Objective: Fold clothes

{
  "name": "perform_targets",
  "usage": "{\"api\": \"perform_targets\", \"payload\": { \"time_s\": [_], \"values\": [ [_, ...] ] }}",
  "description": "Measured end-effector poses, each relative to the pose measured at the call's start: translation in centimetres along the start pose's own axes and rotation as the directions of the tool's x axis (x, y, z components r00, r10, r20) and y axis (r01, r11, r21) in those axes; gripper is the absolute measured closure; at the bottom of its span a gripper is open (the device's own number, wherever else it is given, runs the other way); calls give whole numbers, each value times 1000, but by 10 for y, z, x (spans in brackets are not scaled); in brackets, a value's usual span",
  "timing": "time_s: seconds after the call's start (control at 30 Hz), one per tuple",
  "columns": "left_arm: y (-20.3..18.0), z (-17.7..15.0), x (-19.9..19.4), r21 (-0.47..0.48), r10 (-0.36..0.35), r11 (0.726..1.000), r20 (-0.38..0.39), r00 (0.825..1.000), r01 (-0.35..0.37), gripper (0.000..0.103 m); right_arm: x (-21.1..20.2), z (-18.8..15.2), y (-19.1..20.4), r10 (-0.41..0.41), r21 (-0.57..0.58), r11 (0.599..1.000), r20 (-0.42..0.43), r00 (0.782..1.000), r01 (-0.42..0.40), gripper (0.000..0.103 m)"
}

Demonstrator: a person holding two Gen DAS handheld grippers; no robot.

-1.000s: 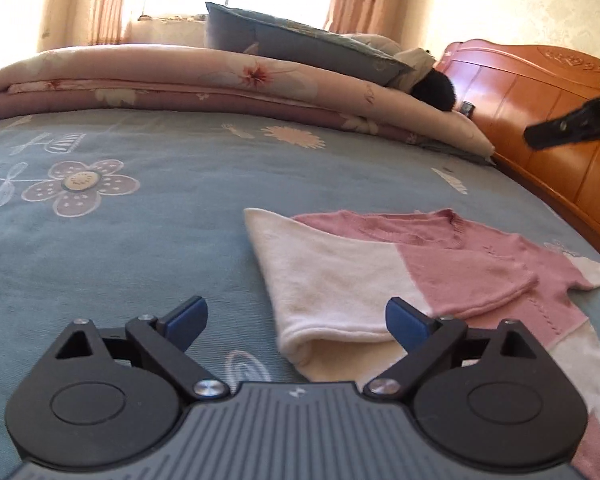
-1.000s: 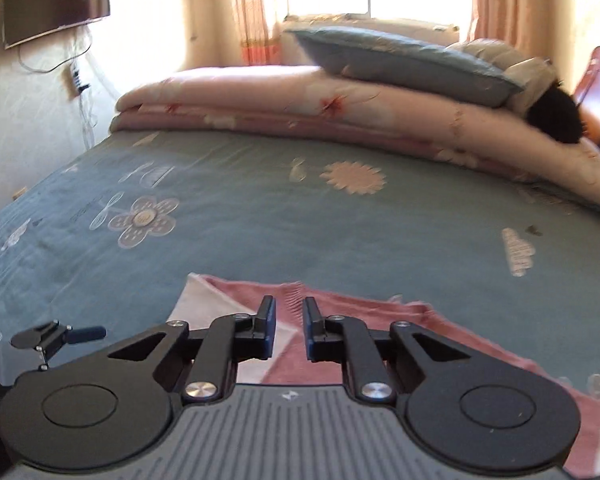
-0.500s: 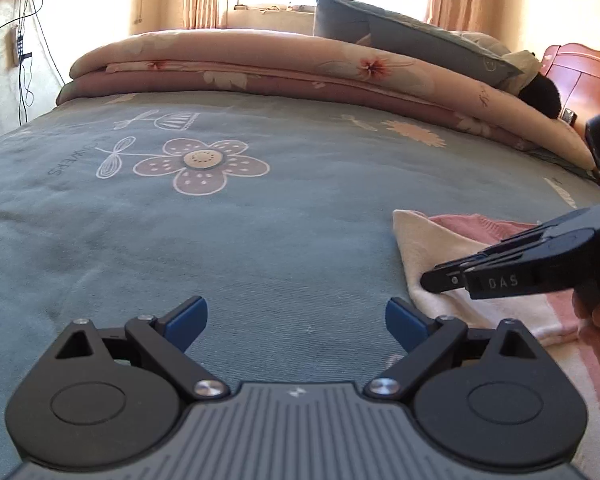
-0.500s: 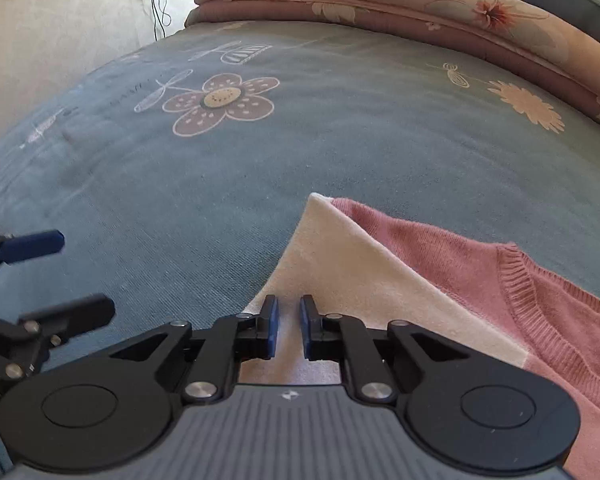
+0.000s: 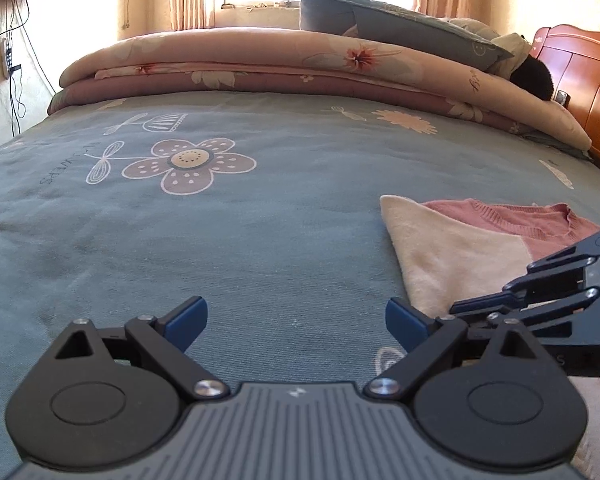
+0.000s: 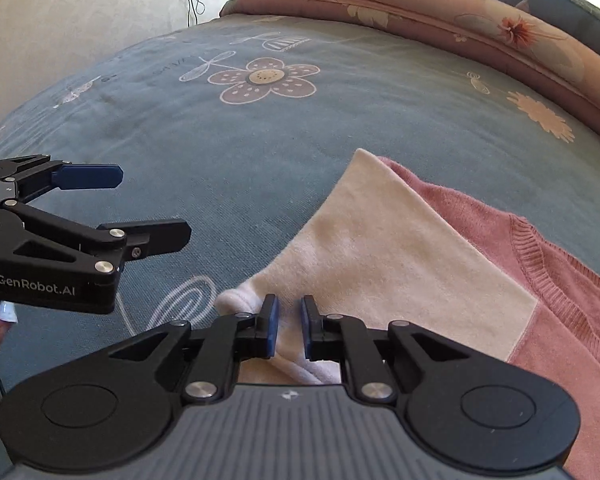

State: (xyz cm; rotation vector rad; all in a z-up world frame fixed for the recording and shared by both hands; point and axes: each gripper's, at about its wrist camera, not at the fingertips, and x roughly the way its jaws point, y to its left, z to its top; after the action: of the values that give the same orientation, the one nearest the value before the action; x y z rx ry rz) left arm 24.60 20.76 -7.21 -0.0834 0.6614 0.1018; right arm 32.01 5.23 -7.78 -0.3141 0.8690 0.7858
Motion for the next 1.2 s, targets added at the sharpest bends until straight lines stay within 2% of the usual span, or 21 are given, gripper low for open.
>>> {"api": "perform_targets", "payload": {
  "time_s": [0.07, 0.23, 0.37, 0.47, 0.53, 0.6, 0.77, 0.9, 1.03, 1.1, 1.2],
  "values": [
    [-1, 0, 0, 7, -11, 1000, -6, 1000, 11, 7, -6, 6, -2, 6, 3, 1000, 0, 1000, -6, 88],
    [-9, -1, 0, 18, -79, 997, -5, 997, 79, 7, -23, 32, -24, -48, 49, 998, 97, 994, 43, 88],
    [-20, -3, 2, 69, -82, 994, -13, 997, 83, 7, 0, 56, -35, -69, 77, 995, 108, 992, 61, 88],
    [-23, -4, 5, 75, -69, 995, -26, 997, 71, 7, 32, 67, -37, -98, 77, 993, 88, 991, 91, 88],
    [-24, -5, 7, 73, -70, 995, -30, 997, 72, 7, 54, 69, -41, -100, 96, 991, 66, 993, 93, 87],
    [-24, -5, 7, 72, -68, 995, -30, 997, 70, 7, 61, 67, -43, -93, 107, 991, 84, 992, 84, 83],
    [-20, -5, 9, 51, -69, 996, -40, 997, 71, 6, 38, 62, -54, -50, 152, 988, 126, 991, 30, 82],
    [-18, -4, 8, 20, -87, 996, -42, 995, 88, 6, 25, 59, -64, -97, 198, 978, 167, 981, 63, 82],
    [-19, -4, 4, 15, -150, 988, -25, 988, 151, 6, 50, 61, -66, -102, 207, 975, 124, 987, 74, 82],
    [-22, -4, 5, 31, -151, 988, -29, 988, 152, 6, 61, 63, -65, -113, 204, 975, 120, 986, 87, 83],
    [-25, -5, 7, 53, -141, 988, -38, 989, 143, 6, 53, 68, -72, -100, 222, 973, 139, 985, 68, 83]
  ]
}}
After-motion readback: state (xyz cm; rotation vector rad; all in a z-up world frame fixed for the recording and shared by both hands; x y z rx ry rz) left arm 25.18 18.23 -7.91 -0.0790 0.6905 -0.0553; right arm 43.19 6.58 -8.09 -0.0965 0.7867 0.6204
